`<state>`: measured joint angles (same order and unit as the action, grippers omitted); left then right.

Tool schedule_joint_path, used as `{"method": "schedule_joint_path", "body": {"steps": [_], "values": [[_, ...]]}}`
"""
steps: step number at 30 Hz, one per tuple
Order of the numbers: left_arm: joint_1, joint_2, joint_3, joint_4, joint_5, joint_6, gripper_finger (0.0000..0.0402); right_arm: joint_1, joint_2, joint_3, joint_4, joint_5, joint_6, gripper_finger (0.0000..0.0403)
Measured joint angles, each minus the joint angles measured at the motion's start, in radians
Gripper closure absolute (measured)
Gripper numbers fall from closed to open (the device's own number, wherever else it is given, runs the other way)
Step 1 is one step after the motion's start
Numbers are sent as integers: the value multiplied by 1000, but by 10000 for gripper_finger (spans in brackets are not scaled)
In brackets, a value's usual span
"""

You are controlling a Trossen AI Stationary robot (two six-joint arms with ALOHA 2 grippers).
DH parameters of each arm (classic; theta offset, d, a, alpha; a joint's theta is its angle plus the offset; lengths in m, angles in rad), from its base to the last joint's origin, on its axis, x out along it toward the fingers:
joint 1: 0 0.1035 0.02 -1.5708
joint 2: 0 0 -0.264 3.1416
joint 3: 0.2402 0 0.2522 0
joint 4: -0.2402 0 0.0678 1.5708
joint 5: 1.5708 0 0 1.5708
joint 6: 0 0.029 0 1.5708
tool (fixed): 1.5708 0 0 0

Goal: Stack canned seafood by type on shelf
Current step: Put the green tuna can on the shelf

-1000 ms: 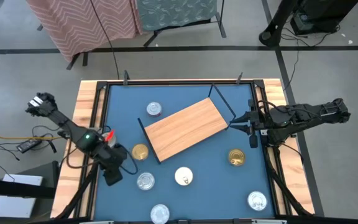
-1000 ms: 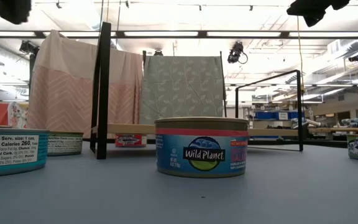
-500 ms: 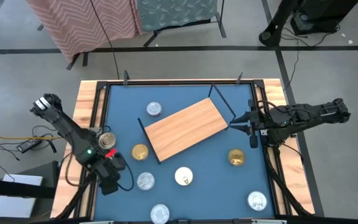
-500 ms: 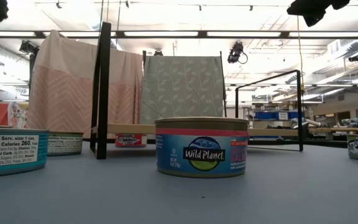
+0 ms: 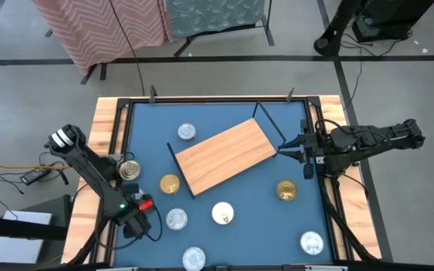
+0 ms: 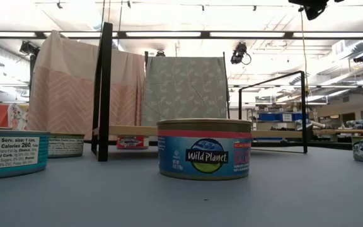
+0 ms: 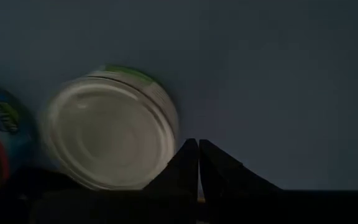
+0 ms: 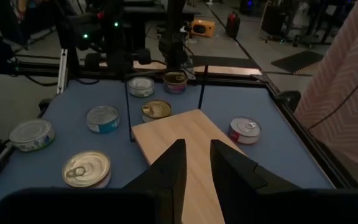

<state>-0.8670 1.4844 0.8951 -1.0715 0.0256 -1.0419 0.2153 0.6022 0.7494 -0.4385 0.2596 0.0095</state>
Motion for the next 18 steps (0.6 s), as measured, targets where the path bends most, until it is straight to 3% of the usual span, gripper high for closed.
{"method": "schedule_joint_path", "body": {"steps": [18], "values": [[-3,1,0,-35,-97,-5,400,0,0,0,3,-27,-2,316]]}}
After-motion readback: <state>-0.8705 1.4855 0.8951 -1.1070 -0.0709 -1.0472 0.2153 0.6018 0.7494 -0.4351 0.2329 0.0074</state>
